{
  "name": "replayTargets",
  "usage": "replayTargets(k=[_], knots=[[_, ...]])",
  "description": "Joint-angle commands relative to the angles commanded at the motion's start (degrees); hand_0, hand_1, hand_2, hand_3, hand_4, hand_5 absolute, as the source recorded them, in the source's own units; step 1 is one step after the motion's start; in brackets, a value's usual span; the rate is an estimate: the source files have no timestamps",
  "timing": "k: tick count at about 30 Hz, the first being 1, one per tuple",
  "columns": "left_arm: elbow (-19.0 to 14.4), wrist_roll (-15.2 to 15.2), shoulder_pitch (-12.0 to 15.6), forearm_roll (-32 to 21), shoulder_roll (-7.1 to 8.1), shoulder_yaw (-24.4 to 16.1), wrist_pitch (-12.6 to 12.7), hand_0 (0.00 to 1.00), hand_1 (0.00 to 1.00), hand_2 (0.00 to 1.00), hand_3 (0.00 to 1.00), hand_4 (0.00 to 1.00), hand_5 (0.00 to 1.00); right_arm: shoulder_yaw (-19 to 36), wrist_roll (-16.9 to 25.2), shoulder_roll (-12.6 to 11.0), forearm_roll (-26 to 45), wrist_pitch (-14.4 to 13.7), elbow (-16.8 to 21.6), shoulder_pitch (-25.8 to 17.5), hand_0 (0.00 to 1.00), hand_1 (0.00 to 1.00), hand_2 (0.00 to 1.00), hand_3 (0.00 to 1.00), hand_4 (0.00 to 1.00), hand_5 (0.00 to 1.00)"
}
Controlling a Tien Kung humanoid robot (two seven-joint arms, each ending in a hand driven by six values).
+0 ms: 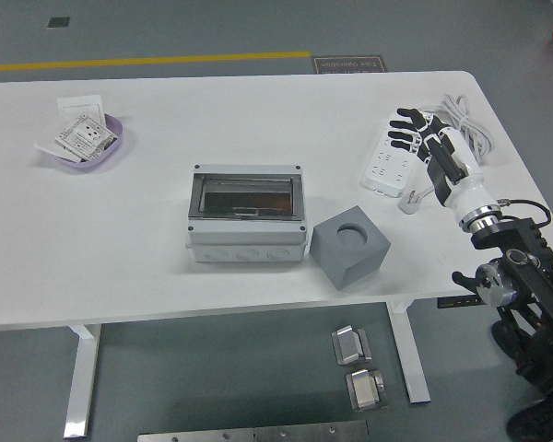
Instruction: Pick up the cylinder from the cube,place it in the box,flap close box
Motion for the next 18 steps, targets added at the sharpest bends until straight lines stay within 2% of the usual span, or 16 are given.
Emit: replayTargets(k=[13, 18], knots=[[0.0, -0.1, 0.0, -0.9, -0.15, 0.5, 0.2, 0.724, 0.724, 0.687, 0.794, 0.763, 0.457, 1.3, 0.5, 0.7, -1.2, -0.4, -0.1, 0.4, 0.742, 0.695, 0.711, 0.743, 0.988, 0.760], [0.0, -0.2, -0.1, -1.2, -0.27, 0.6, 0.3, 0.722, 0.722, 0.686, 0.792, 0.763, 0.458, 1.8, 1.9, 0.7, -0.3, -0.9, 0.0, 0.5, 0.743, 0.697, 0.713, 0.746, 0.982, 0.768]])
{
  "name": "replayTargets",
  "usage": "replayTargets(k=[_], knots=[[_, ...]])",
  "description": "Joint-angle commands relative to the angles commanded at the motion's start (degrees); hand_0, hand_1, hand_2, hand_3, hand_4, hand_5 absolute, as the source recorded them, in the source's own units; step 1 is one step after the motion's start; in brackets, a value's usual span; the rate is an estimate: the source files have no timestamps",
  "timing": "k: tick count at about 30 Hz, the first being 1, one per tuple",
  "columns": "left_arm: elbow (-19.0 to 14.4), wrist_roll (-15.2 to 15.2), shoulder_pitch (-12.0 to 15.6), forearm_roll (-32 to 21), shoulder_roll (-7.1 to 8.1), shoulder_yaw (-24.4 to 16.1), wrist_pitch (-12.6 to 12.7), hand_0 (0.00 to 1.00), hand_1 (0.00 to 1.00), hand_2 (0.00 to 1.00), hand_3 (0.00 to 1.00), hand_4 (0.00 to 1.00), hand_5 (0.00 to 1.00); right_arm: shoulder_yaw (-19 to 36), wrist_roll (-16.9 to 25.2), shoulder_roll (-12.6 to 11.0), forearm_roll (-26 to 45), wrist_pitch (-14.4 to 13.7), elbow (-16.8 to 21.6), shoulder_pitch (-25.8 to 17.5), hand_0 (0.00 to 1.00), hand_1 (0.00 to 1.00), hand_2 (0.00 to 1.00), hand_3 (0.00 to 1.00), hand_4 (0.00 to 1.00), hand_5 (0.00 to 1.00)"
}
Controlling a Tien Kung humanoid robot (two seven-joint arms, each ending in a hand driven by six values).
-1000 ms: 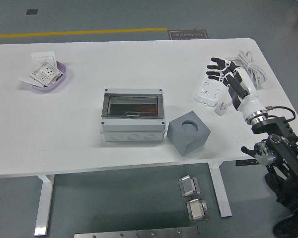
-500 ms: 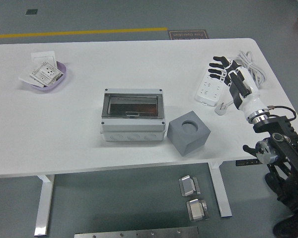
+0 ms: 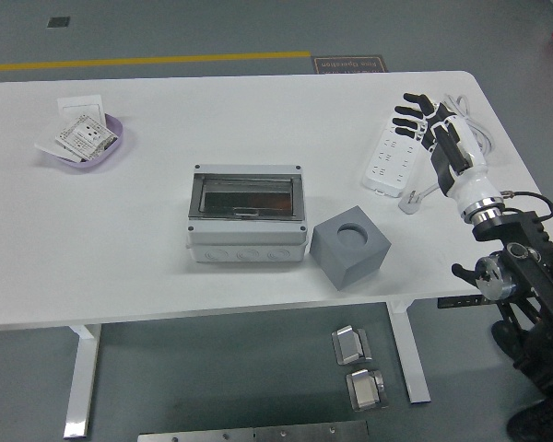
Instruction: Pick up the cylinder from the cube,place it in the box,flap close box
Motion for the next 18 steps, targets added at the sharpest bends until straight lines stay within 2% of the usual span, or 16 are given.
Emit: replayTargets(k=[8, 18], knots=[[0.0, 0.0, -0.1, 0.0, -0.18, -0.1, 0.0, 0.721, 0.721, 0.685, 0.792, 0.761, 0.457, 0.3, 2.6, 0.4, 2.2, -0.9, 0.3, 0.1, 0.740, 0.691, 0.706, 0.741, 0.980, 0.778], [0.0, -0.1, -0.3, -0.2, -0.17, 0.1, 0.1, 0.720, 0.720, 0.683, 0.790, 0.760, 0.456, -0.1, 2.8, 0.7, 3.6, -2.2, 0.0, 0.1, 0.743, 0.686, 0.705, 0.733, 0.965, 0.773]])
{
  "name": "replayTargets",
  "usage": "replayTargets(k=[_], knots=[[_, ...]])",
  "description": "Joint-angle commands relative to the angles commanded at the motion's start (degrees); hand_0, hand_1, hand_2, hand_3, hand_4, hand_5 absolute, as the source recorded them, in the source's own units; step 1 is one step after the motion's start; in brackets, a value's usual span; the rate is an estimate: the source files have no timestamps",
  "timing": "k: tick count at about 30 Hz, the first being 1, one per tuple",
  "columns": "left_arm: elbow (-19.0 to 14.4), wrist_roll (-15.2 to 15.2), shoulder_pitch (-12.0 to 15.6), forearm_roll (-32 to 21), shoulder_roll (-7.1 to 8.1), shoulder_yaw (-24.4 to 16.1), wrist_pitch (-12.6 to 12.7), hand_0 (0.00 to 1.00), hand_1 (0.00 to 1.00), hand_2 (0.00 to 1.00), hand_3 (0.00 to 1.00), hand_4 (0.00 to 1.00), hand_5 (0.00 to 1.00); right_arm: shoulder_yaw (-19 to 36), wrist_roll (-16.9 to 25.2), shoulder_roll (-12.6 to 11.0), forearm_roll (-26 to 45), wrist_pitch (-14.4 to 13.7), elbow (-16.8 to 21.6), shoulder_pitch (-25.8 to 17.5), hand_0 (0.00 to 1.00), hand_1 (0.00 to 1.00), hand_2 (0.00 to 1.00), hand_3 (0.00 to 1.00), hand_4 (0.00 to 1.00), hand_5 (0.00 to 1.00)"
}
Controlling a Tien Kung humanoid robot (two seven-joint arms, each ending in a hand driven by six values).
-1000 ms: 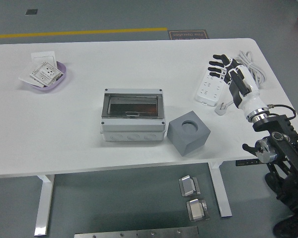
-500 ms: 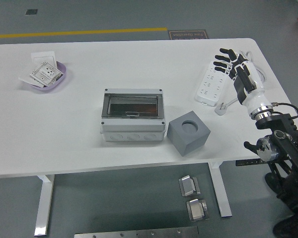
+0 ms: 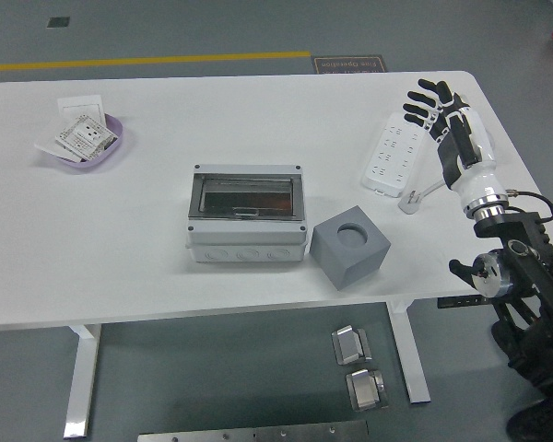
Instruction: Pick up the cylinder from the cube,place it in the box,flap close box
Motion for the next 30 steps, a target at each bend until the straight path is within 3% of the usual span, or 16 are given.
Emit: replayTargets(k=[5, 6, 17, 18, 30], knots=[[0.0, -0.1, -0.1, -0.2, 0.02, 0.3, 0.0, 0.720, 0.720, 0.683, 0.790, 0.760, 0.456, -0.1, -0.3, -0.1, -0.3, 0.0, -0.1, 0.0, 0.743, 0.686, 0.705, 0.733, 0.965, 0.773], [0.0, -0.1, -0.1, -0.3, 0.04, 0.3, 0.0, 0.720, 0.720, 0.684, 0.790, 0.759, 0.456, -0.1, -0.4, -0.2, -0.4, 0.0, -0.2, 0.0, 0.736, 0.682, 0.704, 0.731, 0.839, 0.632], [0.0, -0.1, -0.2, -0.4, 0.14, 0.4, 0.1, 0.719, 0.720, 0.683, 0.790, 0.760, 0.456, 0.2, -1.6, -0.6, -1.6, 0.0, -0.4, 0.1, 0.735, 0.682, 0.705, 0.730, 0.834, 0.623], [0.0, -0.1, -0.2, -0.4, 0.14, 0.3, 0.0, 0.719, 0.719, 0.683, 0.790, 0.760, 0.456, 0.2, -1.6, -0.7, -1.6, 0.1, -0.4, 0.1, 0.737, 0.684, 0.704, 0.723, 0.822, 0.578], [0.0, -0.1, -0.1, -0.5, 0.15, 0.4, 0.1, 0.719, 0.719, 0.683, 0.790, 0.760, 0.455, 0.3, -1.6, -0.9, -1.6, 0.3, -0.4, 0.1, 0.740, 0.681, 0.706, 0.719, 0.816, 0.542]])
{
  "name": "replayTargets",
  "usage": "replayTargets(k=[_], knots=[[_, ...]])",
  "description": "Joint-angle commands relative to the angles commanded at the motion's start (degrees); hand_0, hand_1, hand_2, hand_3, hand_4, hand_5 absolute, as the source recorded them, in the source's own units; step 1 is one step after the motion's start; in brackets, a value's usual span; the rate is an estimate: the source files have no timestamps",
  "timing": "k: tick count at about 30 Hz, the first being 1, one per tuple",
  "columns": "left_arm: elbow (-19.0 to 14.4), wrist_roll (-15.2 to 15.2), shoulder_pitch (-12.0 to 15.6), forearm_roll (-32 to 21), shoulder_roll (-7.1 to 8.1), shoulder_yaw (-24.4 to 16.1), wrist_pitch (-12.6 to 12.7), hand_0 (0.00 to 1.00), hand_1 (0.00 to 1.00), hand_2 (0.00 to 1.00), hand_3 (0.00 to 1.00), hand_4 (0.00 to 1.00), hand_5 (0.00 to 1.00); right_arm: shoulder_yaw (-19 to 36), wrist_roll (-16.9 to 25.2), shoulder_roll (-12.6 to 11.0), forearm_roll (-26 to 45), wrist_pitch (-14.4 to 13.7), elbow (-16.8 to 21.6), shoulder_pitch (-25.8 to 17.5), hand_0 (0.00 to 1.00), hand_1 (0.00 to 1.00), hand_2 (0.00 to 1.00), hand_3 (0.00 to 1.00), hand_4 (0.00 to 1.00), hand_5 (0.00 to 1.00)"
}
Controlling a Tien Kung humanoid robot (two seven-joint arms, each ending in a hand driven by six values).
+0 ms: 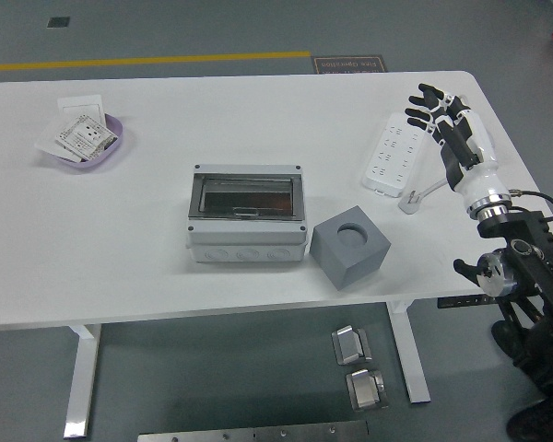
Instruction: Pick up the cylinder from the cube,place it in the box,flap close box
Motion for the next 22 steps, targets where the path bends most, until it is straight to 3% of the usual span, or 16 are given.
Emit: replayTargets(k=[22], knots=[[0.0, -0.1, -0.5, 0.4, 0.23, -0.1, 0.0, 0.717, 0.719, 0.682, 0.790, 0.758, 0.455, -0.2, -0.7, -0.4, -0.8, 0.4, 0.5, 0.3, 0.740, 0.681, 0.710, 0.722, 0.812, 0.522]])
